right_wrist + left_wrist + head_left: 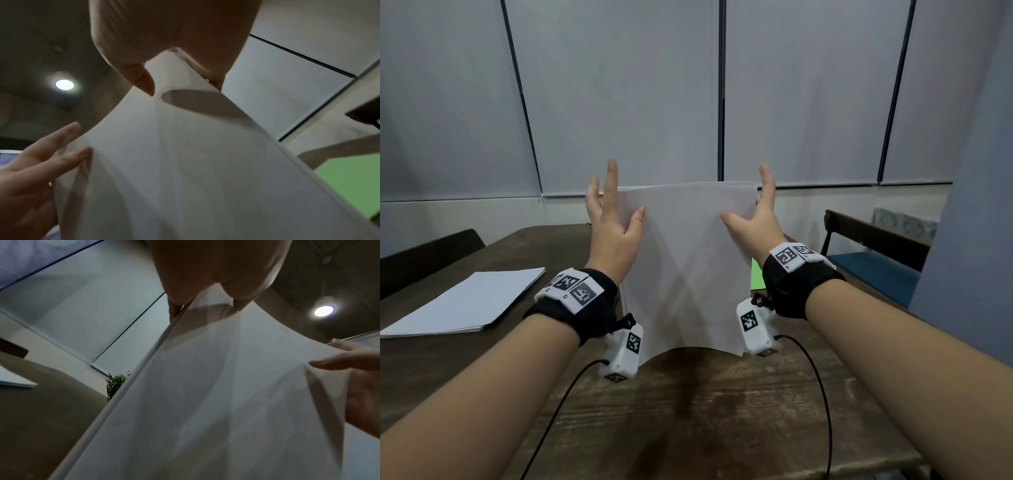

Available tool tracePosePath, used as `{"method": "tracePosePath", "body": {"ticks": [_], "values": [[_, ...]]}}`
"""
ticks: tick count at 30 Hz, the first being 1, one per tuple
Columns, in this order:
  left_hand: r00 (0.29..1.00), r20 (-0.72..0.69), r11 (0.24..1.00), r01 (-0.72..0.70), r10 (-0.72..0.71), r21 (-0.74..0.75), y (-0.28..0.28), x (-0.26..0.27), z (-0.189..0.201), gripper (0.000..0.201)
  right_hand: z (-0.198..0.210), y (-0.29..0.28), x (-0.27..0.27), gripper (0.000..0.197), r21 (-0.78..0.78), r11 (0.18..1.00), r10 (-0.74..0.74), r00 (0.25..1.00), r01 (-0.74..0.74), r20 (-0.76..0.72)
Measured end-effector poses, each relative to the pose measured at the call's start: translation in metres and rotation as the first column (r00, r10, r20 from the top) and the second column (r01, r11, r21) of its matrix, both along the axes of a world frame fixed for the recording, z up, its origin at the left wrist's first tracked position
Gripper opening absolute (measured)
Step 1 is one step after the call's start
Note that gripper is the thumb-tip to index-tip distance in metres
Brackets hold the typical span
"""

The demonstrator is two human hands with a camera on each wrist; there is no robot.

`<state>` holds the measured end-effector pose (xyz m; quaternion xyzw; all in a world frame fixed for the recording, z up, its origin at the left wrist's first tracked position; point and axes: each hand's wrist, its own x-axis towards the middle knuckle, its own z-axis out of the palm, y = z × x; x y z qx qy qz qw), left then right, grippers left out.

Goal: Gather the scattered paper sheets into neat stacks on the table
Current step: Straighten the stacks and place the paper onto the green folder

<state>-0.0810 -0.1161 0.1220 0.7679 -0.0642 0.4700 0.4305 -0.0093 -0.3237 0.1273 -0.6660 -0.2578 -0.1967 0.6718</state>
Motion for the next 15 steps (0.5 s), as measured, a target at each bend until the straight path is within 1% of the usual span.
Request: {"method": "tracePosePath", "body": {"ticks": [2, 4, 5, 7, 9, 10, 13, 15], "values": [[1.0, -0.006, 0.999, -0.007, 0.007, 0.048, 0.001, 0.001, 0.003, 0.059, 0.007, 0.0, -0.002, 0.095, -0.09, 0.994, -0.053, 0.989, 0.065, 0.139], [1.0, -0.016, 0.997, -0.022, 0.023, 0.071, 0.001, 0.001, 0.005, 0.047, 0.009, 0.001, -0.002, 0.091, -0.175, 0.978, -0.074, 0.972, 0.115, 0.225], [0.999, -0.024, 0.997, -0.035, 0.036, 0.071, 0.0, 0.002, 0.006, 0.042, 0.008, 0.001, -0.001, 0.085, -0.21, 0.967, -0.089, 0.961, 0.146, 0.262], [0.998, -0.037, 0.996, -0.053, 0.055, 0.067, 0.001, 0.003, 0.008, 0.036, 0.004, 0.001, 0.001, 0.066, -0.227, 0.952, -0.128, 0.94, 0.206, 0.317], [0.997, -0.047, 0.996, -0.052, 0.056, 0.069, 0.001, 0.004, 0.009, 0.032, 0.0, 0.0, 0.005, 0.05, -0.188, 0.952, -0.171, 0.93, 0.241, 0.326], [0.997, -0.056, 0.996, -0.05, 0.054, 0.074, 0.0, 0.005, 0.009, 0.031, -0.002, -0.001, 0.005, 0.046, -0.171, 0.953, -0.184, 0.927, 0.25, 0.328], [0.994, -0.066, 0.995, -0.079, 0.083, 0.061, -0.001, 0.007, 0.01, 0.035, -0.003, -0.002, 0.004, 0.049, -0.148, 0.958, -0.19, 0.932, 0.245, 0.308], [0.995, -0.048, 0.996, -0.087, 0.087, 0.007, 0.001, 0.01, 0.008, 0.048, -0.004, -0.001, 0.004, 0.056, -0.125, 0.97, -0.18, 0.96, 0.21, 0.217]]}}
